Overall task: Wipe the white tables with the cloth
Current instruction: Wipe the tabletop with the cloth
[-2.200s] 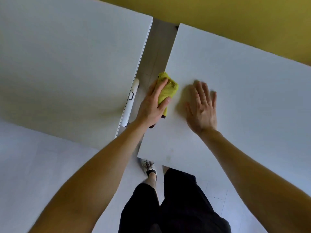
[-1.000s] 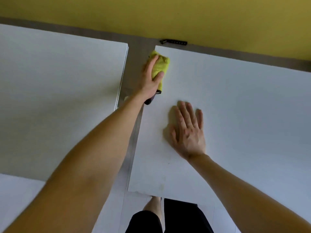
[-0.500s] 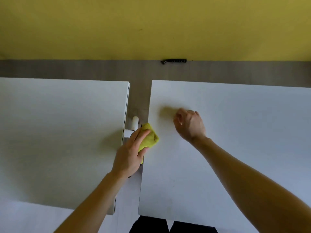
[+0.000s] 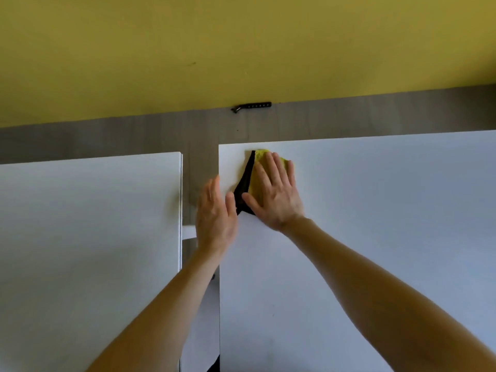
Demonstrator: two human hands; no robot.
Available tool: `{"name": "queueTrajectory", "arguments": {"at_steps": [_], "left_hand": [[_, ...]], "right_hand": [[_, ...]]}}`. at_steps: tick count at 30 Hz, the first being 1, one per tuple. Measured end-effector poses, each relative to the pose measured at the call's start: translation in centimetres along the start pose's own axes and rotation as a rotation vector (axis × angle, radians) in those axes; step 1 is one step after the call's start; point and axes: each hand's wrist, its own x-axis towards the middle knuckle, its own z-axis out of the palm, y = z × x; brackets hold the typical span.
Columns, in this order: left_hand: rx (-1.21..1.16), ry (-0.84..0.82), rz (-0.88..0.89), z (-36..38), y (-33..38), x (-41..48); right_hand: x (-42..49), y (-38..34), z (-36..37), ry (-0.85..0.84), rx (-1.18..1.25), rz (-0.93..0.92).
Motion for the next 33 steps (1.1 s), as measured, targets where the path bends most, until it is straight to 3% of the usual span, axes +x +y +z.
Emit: {"name": "queueTrajectory", "arguments": {"at_steps": [5, 8, 11, 13, 16, 19, 24, 26, 28, 33], "left_hand": [[0.056, 0.027, 0.052, 4.2, -0.2, -1.2], [0.103, 0.075, 0.038, 5.1, -0.2, -1.7], [0.127, 0.073, 0.036, 5.3, -0.4, -1.6], [0.141, 0.056, 0.026, 5.4, -0.4, -1.6], [0.193, 0.049, 0.007, 5.3, -0.2, -1.6], [0.219, 0.064, 0.017, 5.3, -0.2, -1.5], [0.172, 0.058, 0.029, 5.3, -0.2, -1.6], [0.177, 0.058, 0.031, 5.2, -0.2, -1.4], [0.169, 0.059, 0.030, 5.2, -0.2, -1.4], [0.220, 0.078, 0.032, 5.1, 0.0, -1.4]], "right_hand": [[-0.3, 3.7, -0.3, 0.155, -0.017, -0.055], [1.3, 8.0, -1.6, 0.231, -0.045, 0.062], [5.5, 8.0, -1.9, 0.268, -0.072, 0.182], [8.9, 4.8, -1.2, 0.248, -0.061, 0.080], [13.1, -1.5, -0.1, 0.087, -0.027, -0.170], [13.8, -1.8, -0.4, 0.059, 0.058, -0.223], [8.1, 10.7, -3.9, 0.205, -0.042, 0.016], [6.8, 12.2, -4.6, 0.226, -0.098, 0.122], [7.6, 9.3, -3.9, 0.198, -0.111, 0.142], [13.8, -3.1, -0.5, 0.099, -0.017, -0.132]]}}
